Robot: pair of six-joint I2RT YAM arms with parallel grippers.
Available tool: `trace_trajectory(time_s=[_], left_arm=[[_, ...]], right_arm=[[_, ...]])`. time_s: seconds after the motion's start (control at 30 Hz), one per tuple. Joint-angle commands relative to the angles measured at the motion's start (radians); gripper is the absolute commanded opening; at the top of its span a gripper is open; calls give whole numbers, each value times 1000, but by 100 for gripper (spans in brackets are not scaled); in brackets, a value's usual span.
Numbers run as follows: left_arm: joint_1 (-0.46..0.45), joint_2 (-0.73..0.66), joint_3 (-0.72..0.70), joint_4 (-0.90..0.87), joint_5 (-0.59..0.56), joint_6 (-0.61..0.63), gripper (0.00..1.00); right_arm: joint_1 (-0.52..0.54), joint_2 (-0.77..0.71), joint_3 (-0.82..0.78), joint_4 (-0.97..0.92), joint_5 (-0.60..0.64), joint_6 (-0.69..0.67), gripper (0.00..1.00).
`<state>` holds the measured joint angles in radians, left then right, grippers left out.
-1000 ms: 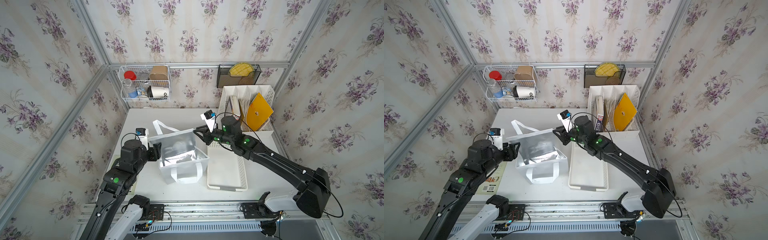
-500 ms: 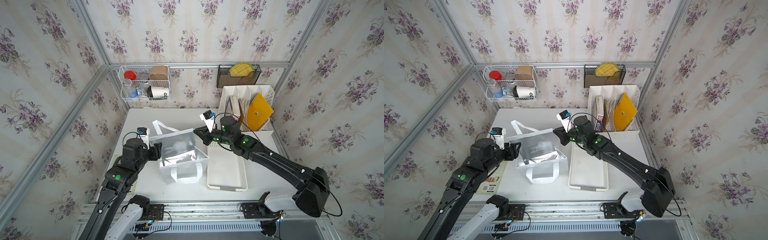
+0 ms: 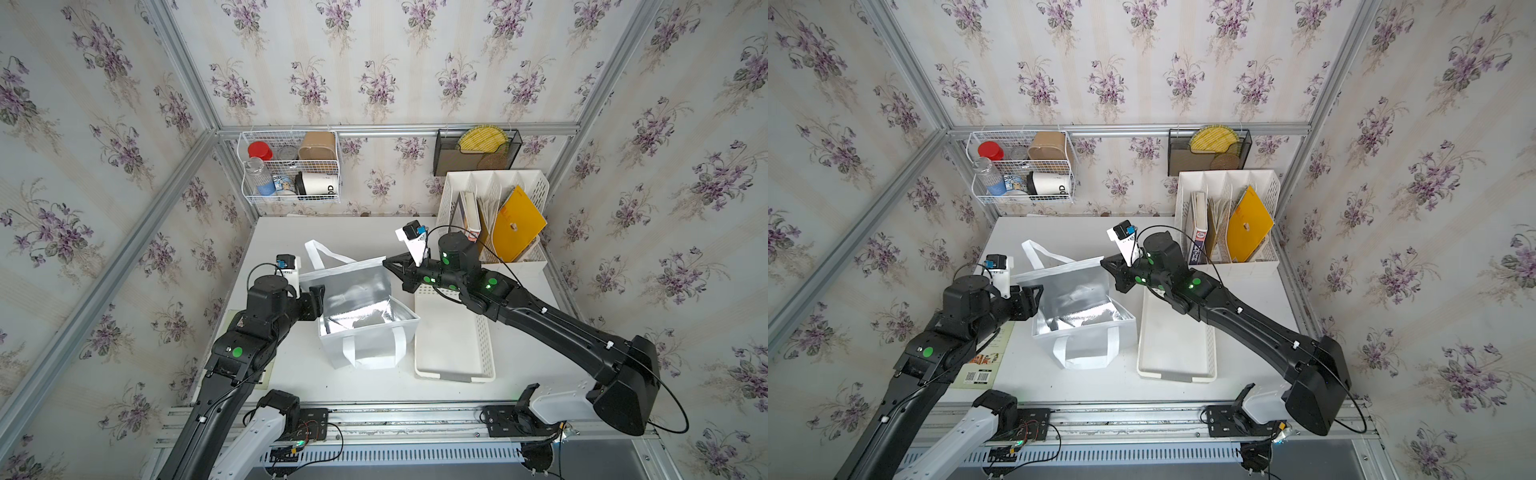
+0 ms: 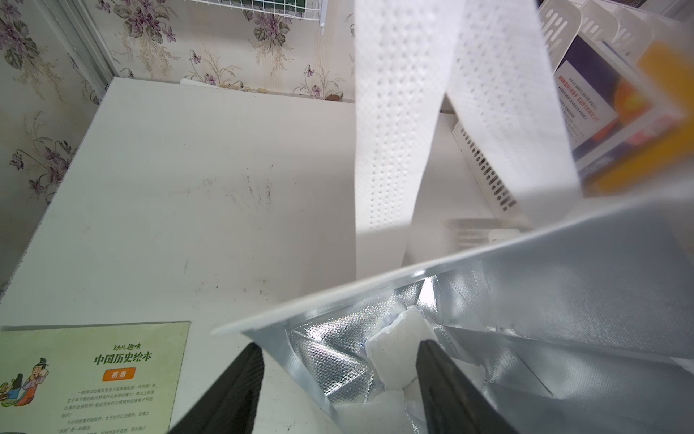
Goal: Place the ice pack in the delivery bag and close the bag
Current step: Tear off the adhesive seal from the delivery bag.
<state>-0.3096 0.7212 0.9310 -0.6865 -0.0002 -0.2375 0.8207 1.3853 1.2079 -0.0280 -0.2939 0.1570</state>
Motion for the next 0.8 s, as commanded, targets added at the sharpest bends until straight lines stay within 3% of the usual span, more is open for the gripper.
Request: trace_trajectory(time_s=[0.0,0.77], left_arm=[[0,5,7,-7,12,6,68],[0,19,8,-11,17,7,68]], right_arm=[[7,-5,15,5,27,3,0],[73,29,168,-50,40,-8,0]])
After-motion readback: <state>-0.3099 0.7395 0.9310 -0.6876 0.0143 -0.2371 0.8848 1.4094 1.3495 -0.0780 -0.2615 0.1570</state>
